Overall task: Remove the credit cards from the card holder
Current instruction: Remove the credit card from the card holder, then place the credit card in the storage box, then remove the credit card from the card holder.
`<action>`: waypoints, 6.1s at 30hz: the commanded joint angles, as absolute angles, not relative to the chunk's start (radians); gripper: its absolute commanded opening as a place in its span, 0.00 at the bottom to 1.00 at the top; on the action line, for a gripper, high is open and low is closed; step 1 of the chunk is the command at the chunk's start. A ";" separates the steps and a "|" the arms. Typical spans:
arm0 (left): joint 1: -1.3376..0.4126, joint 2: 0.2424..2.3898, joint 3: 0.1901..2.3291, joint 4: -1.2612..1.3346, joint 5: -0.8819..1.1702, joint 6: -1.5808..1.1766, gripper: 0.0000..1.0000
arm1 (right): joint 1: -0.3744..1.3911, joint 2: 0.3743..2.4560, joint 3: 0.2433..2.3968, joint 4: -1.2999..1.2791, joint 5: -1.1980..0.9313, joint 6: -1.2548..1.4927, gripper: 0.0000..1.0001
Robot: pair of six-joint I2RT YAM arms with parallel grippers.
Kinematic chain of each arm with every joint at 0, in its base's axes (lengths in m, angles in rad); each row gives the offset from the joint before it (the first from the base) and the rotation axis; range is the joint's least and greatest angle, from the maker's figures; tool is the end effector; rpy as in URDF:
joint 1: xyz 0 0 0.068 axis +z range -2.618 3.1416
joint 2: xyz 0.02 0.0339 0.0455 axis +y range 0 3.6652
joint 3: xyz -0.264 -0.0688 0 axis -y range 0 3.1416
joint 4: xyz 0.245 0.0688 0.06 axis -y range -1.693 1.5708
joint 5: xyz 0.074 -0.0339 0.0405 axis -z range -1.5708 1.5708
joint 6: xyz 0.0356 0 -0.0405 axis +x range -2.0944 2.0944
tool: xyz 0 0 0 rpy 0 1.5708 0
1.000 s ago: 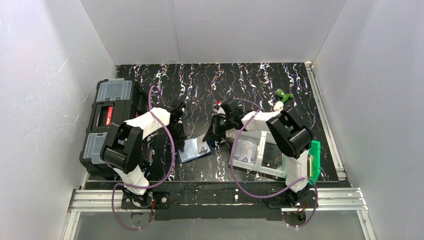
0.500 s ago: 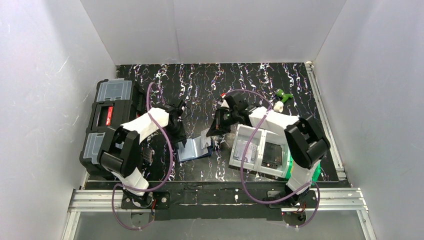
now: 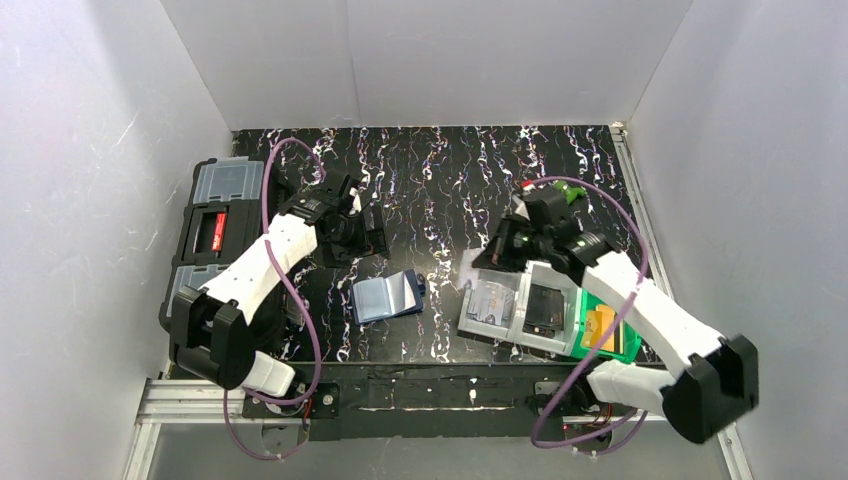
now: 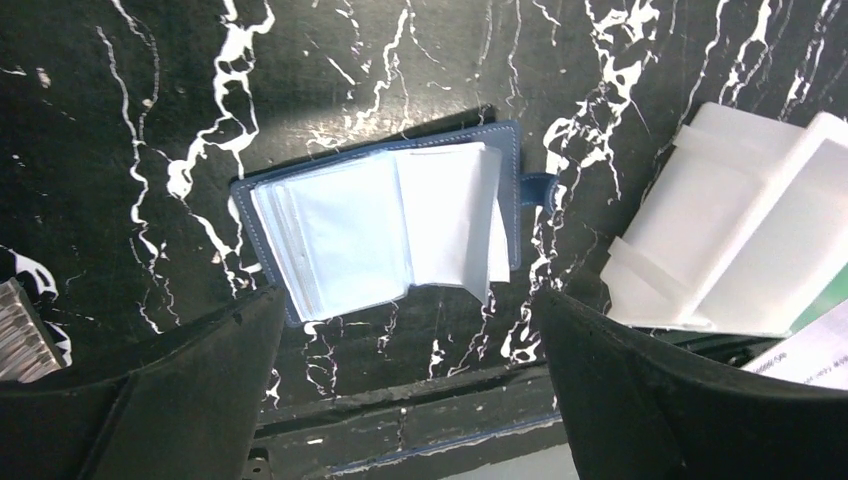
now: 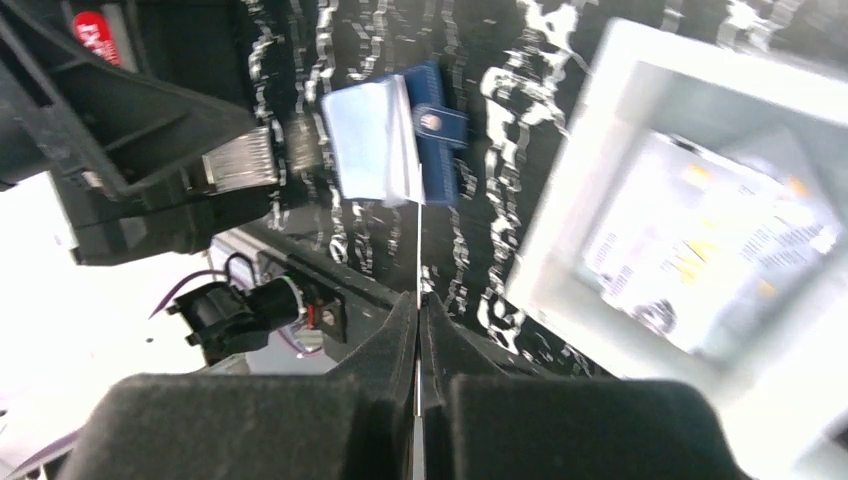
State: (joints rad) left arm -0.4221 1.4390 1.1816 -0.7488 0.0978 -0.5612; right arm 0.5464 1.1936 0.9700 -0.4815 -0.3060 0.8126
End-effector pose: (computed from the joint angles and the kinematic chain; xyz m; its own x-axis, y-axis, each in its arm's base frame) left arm 0.2687 -0.1245 0.2784 -0.8948 -0.1788 -0.4091 -0.0246 0.9347 -0.3546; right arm 0.2142 0.1428 0.2932 -0.8828 0.2734 -0.3819 -0.0734 0.7228 0.6872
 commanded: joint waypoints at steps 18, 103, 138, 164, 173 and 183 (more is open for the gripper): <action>-0.422 1.335 1.162 -0.774 0.215 -0.529 0.98 | 0.376 1.207 0.791 -0.499 -0.325 0.760 0.18; -0.125 1.233 1.134 -0.876 0.224 -0.600 0.98 | 1.059 2.308 1.794 -0.779 0.009 0.628 0.52; -0.336 1.596 0.920 -0.596 0.207 -0.664 0.00 | 0.887 2.035 1.466 -0.409 -0.366 0.681 0.21; -0.380 1.647 1.002 -0.611 0.216 -0.637 0.00 | 0.890 1.946 1.539 -0.566 -0.213 0.644 0.43; -0.412 1.631 1.040 -0.606 0.237 -0.648 0.01 | 0.888 1.900 1.554 -0.615 -0.153 0.636 0.43; -0.461 1.679 1.077 -0.559 0.270 -0.670 0.02 | 0.866 1.795 1.490 -0.637 -0.098 0.635 0.43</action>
State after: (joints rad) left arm -0.4416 1.6501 1.0411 -0.5727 0.2436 -0.6604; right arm 0.8823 1.8720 1.5100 -0.6254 -0.1345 0.6468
